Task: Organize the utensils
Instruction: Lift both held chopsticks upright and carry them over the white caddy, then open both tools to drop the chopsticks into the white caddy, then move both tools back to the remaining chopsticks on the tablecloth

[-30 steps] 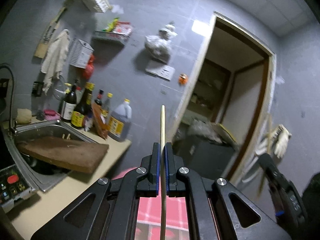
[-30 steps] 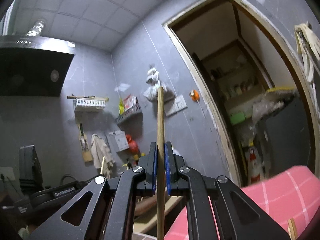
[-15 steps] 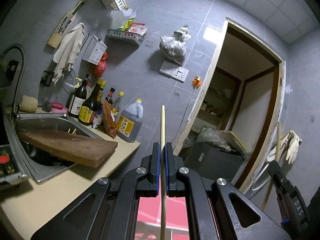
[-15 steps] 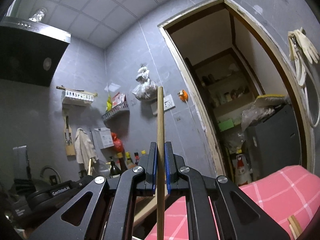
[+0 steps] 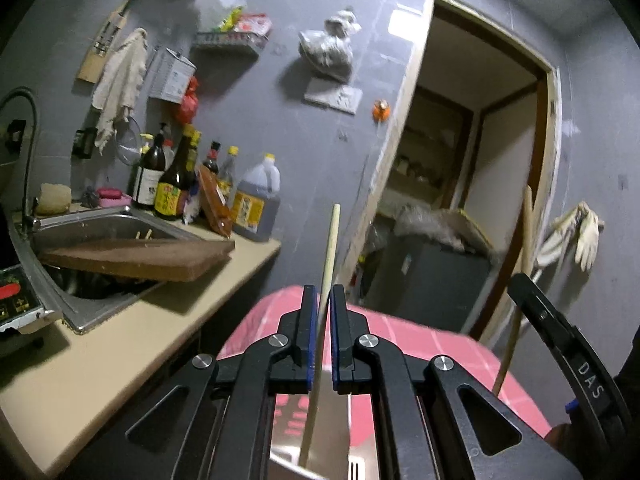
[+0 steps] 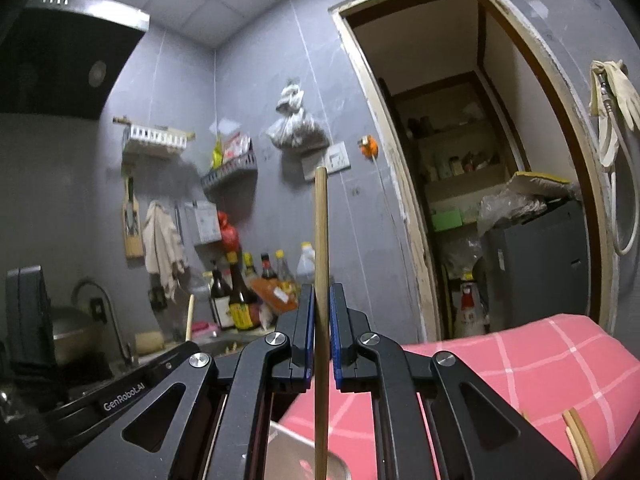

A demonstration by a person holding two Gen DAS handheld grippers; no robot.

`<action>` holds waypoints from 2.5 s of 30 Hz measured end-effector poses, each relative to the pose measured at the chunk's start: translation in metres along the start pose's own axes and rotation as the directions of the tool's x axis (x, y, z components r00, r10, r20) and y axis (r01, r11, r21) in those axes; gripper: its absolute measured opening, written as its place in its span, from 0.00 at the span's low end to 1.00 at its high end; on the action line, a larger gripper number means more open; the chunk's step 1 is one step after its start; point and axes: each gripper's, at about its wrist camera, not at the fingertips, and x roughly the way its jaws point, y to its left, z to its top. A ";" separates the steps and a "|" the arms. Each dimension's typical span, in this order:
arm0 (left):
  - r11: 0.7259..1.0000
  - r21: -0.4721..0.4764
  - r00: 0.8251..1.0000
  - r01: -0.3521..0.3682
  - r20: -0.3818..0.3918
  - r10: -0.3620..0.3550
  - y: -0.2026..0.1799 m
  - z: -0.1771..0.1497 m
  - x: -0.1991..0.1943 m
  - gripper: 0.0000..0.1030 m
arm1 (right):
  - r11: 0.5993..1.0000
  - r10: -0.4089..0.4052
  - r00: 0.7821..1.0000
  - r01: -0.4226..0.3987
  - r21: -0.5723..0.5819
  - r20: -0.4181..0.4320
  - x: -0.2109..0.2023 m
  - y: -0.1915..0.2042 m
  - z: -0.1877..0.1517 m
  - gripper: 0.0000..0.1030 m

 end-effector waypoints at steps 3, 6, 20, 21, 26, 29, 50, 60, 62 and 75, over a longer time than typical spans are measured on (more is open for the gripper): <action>1.000 0.015 0.999 0.004 -0.046 -0.004 -0.005 -0.006 0.001 0.04 | 1.000 -0.003 0.999 0.003 -0.006 -0.034 -0.002 -0.001 -0.003 0.06; 1.000 -0.003 0.997 0.012 -0.079 -0.012 -0.005 -0.008 0.000 0.05 | 1.000 -0.003 0.997 0.003 -0.012 -0.071 -0.004 -0.002 -0.005 0.06; 0.999 -0.016 0.996 0.050 -0.077 -0.051 -0.022 0.003 -0.029 0.35 | 0.999 -0.039 0.994 0.037 -0.021 -0.100 -0.027 -0.013 0.016 0.29; 0.998 -0.013 0.996 0.055 -0.069 -0.055 -0.025 0.004 -0.032 0.39 | 0.999 -0.041 0.995 0.039 -0.022 -0.087 -0.032 -0.015 0.020 0.33; 0.998 0.006 0.997 0.069 -0.036 -0.069 -0.043 0.010 -0.046 0.48 | 0.997 -0.067 0.997 0.066 -0.040 -0.025 -0.060 -0.026 0.040 0.51; 0.996 0.030 0.996 0.085 -0.007 -0.084 -0.057 0.011 -0.056 0.55 | 0.994 -0.088 0.996 0.088 -0.063 -0.001 -0.078 -0.033 0.049 0.69; 0.961 0.150 0.964 0.234 -0.161 -0.210 -0.145 -0.054 -0.060 0.92 | 0.937 -0.326 0.929 0.292 -0.194 -0.177 -0.147 -0.125 0.025 1.00; 0.953 0.215 0.926 0.213 -0.356 -0.126 -0.168 -0.111 -0.030 0.92 | 0.931 -0.364 0.862 0.323 -0.173 -0.352 -0.128 -0.157 -0.011 1.00; 0.958 0.207 0.904 0.200 -0.416 -0.099 -0.168 -0.121 -0.020 0.92 | 0.930 -0.367 0.831 0.331 -0.158 -0.418 -0.119 -0.166 -0.019 1.00; 0.958 0.214 0.788 0.191 -0.615 -0.020 -0.173 -0.150 0.028 0.91 | 0.950 -0.296 0.690 0.286 -0.128 -0.660 -0.078 -0.191 -0.048 0.71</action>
